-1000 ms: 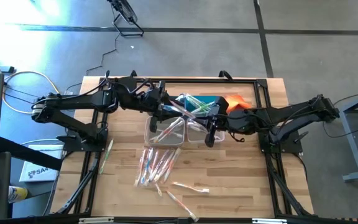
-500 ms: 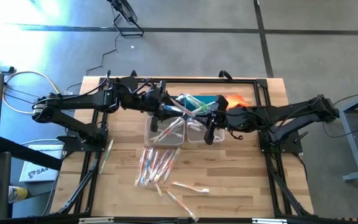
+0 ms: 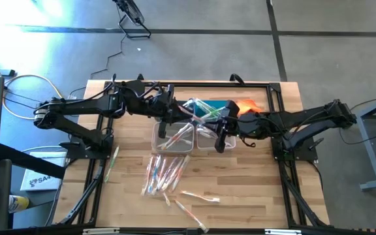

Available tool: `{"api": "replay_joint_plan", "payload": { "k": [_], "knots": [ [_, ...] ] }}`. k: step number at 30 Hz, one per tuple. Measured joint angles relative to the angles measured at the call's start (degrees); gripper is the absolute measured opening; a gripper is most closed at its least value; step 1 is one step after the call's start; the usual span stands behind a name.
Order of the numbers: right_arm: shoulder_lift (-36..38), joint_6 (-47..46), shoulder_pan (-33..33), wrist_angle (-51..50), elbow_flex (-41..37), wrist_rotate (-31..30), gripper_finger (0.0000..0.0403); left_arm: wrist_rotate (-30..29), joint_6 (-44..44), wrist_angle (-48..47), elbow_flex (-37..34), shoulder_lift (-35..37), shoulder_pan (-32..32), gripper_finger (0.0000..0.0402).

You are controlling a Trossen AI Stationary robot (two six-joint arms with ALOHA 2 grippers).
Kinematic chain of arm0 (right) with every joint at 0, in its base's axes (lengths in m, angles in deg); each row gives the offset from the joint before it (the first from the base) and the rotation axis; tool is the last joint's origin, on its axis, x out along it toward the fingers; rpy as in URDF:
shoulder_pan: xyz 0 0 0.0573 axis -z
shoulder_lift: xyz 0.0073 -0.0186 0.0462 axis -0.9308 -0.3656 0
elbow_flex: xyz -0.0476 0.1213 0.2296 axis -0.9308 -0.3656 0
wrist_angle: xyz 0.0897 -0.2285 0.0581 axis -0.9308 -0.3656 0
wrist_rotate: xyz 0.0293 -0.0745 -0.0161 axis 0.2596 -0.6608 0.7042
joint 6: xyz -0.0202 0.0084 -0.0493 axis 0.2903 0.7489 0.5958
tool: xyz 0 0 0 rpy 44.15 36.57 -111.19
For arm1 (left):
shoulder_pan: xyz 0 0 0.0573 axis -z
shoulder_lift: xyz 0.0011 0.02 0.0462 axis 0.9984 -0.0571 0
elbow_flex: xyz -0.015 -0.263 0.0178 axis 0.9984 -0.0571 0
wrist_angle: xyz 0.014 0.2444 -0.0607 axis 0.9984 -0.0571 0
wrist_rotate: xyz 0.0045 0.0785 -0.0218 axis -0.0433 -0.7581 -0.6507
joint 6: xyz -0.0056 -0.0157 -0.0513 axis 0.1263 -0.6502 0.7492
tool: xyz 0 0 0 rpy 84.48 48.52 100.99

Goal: Pick & Place Toothbrushes
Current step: Put the orange toothbrush into the gray bin

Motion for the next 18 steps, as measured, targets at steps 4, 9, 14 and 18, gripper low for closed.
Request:
{"api": "replay_joint_plan", "payload": {
  "k": [4, 9, 14, 18],
  "knots": [
    [0.0, -0.04, 0.0, 0.0, 0.0, 0.86, 0.0007, 0.0, -0.02, 0.0, 0.0, 0.0, 0.01, 0.004],
    [0.0, -0.04, 0.0, 0.0, 0.0, 0.93, 0.0007, 0.0, -0.09, -0.02, 0.0, 0.0, 0.0, 0.0027],
    [0.0, -0.13, 0.07, -0.03, 0.0, 3.31, 0.0017, 0.3, -0.01, -0.68, 0.0, 0.0, 0.02, 0.0026],
    [0.0, -0.11, 0.05, 1.49, -0.01, 3.39, 0.0071, 0.35, 0.04, -0.81, 0.0, 0.0, 0.04, 0.0025]
  ]
}}
